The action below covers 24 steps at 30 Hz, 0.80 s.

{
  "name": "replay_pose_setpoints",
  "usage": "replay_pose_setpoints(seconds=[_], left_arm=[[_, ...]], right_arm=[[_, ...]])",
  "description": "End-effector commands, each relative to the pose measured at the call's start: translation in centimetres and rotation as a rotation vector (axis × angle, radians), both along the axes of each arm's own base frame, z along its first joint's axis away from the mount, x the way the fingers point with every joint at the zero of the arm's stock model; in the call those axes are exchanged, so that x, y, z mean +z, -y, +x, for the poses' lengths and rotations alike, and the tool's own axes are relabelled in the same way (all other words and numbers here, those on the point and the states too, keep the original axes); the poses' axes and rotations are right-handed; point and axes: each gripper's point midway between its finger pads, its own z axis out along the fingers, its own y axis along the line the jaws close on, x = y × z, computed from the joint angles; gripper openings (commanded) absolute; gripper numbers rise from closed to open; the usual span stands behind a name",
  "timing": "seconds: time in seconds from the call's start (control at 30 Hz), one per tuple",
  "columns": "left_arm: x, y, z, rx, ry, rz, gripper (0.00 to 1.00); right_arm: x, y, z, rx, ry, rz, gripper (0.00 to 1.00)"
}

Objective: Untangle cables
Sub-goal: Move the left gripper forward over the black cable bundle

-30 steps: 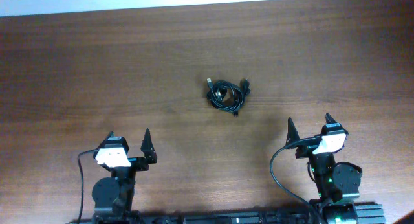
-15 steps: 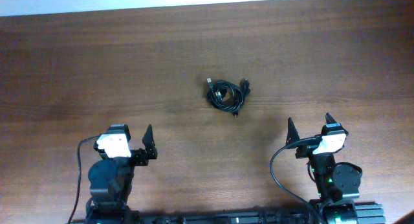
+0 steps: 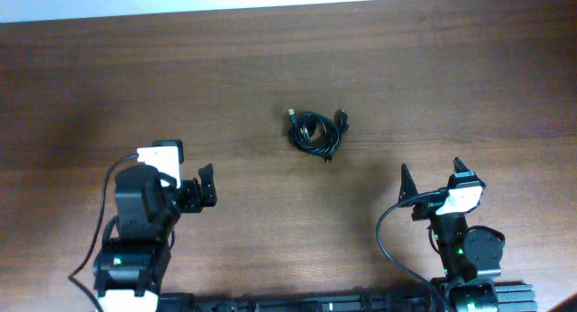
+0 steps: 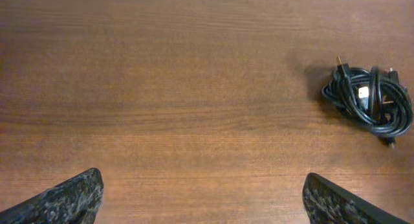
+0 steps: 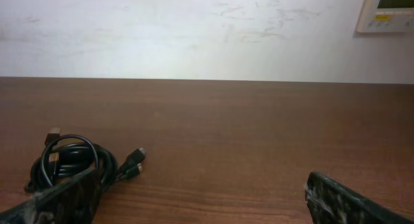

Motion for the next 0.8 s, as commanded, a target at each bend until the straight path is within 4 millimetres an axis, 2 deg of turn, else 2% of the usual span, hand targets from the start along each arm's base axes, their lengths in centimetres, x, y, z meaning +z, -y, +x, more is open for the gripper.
replay_pose_setpoints(seconds=[0.0, 0.1, 0.27, 0.33, 0.47, 0.63, 0.77], left_arm=[[1.2, 0.2, 1.0, -0.018, -0.017, 0.004, 0.99], [1.7, 0.9, 1.6, -0.062, -0.060, 0.027, 0.99], [2.7, 3.6, 2.8, -0.190, -0.151, 0.069, 0.99], [2.8, 4.6, 3.0, -0.238, -0.187, 0.078, 0.99], [2.8, 6.7, 2.5, -0.328, -0.369, 0.114, 0.99], [1.3, 7.2, 3.0, -0.342, -0.469, 0.125, 0.99], [1.3, 7.3, 3.4, -0.342, -0.458, 0.124, 0.99]], right_arm=[[-0.3, 0.1, 0.0, -0.009, -0.004, -0.006, 0.99], [-0.3, 0.1, 0.0, -0.009, -0.004, -0.006, 0.99], [-0.2, 0.1, 0.0, -0.010, -0.004, -0.006, 0.99], [-0.2, 0.1, 0.0, -0.009, -0.004, -0.006, 0.99], [-0.3, 0.1, 0.0, -0.010, -0.004, -0.006, 0.99], [-0.3, 0.1, 0.0, -0.009, -0.004, -0.006, 0.99], [-0.3, 0.1, 0.0, -0.009, -0.004, -0.006, 0.99]])
